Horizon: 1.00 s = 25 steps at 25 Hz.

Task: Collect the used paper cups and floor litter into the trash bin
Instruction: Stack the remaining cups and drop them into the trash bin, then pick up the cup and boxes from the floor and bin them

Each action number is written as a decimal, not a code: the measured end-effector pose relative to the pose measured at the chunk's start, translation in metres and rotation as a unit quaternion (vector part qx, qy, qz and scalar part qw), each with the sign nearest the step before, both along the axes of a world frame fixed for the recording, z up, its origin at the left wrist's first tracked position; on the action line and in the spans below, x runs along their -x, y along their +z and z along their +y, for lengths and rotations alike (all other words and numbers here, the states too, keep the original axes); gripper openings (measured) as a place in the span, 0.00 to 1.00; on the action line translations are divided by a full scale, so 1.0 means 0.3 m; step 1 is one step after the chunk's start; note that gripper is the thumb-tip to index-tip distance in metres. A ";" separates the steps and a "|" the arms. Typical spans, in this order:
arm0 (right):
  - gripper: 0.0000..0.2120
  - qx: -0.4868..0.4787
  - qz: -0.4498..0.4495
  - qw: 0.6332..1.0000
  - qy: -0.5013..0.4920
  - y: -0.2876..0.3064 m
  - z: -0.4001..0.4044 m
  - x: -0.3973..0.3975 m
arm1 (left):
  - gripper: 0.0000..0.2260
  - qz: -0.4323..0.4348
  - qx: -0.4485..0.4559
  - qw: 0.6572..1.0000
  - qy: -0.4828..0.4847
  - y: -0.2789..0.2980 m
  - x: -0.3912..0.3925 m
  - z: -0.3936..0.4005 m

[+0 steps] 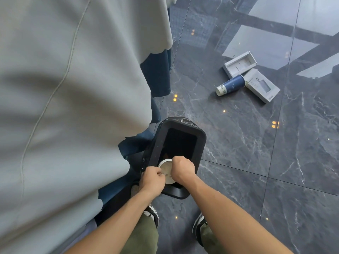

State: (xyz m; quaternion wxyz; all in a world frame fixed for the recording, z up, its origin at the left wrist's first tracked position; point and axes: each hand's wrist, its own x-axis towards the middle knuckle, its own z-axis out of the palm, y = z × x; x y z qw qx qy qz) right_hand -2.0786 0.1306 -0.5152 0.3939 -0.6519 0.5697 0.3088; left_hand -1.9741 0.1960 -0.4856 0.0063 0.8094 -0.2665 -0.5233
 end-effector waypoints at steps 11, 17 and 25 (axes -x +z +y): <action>0.12 -0.035 -0.047 0.998 0.004 0.132 -0.016 0.036 | 0.16 0.006 0.001 1.000 0.001 0.119 -0.015 0.035; 0.17 -0.052 -0.120 0.990 -0.043 0.614 -0.087 0.328 | 0.21 0.000 0.026 0.996 -0.080 0.569 0.150 -0.099; 0.25 0.014 -0.129 0.985 -0.112 1.241 -0.279 0.823 | 0.25 -0.011 0.100 0.986 -0.135 1.200 0.506 -0.369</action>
